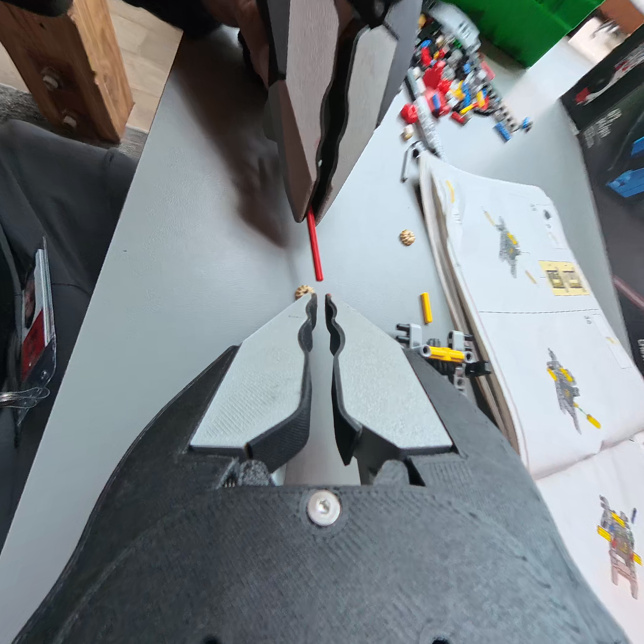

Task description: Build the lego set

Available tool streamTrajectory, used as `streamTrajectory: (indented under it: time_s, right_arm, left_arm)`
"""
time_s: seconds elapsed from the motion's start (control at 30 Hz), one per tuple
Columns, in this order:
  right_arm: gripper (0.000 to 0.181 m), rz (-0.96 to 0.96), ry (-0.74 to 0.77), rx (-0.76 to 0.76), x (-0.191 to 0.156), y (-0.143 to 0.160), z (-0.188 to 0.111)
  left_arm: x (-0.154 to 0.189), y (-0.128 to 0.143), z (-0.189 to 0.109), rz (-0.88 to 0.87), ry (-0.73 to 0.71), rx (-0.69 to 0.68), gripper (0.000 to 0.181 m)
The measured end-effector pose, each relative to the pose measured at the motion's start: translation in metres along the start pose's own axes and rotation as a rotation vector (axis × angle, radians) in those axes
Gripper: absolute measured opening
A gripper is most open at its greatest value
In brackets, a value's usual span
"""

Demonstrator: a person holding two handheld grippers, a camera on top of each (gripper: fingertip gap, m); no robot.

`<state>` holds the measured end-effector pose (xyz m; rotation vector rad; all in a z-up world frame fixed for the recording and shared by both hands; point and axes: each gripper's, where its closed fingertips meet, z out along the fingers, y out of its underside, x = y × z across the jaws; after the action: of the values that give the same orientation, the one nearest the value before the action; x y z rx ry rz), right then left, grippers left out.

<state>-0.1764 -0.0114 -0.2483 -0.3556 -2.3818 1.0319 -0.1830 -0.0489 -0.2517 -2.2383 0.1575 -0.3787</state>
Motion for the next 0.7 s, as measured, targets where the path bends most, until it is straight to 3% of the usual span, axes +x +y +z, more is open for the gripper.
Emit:
streamTrajectory:
  time_s: [0.4, 0.7]
  right_arm:
    - [0.000, 0.155, 0.205, 0.107, 0.057, 0.005, -0.036]
    - [0.015, 0.324, 0.182, 0.048, 0.082, 0.048, -0.049]
  left_arm:
    - [-0.001, -0.003, -0.003, -0.018, 0.009, 0.027, 0.001]
    - [0.000, -0.003, -0.003, -0.026, 0.020, 0.026, 0.001]
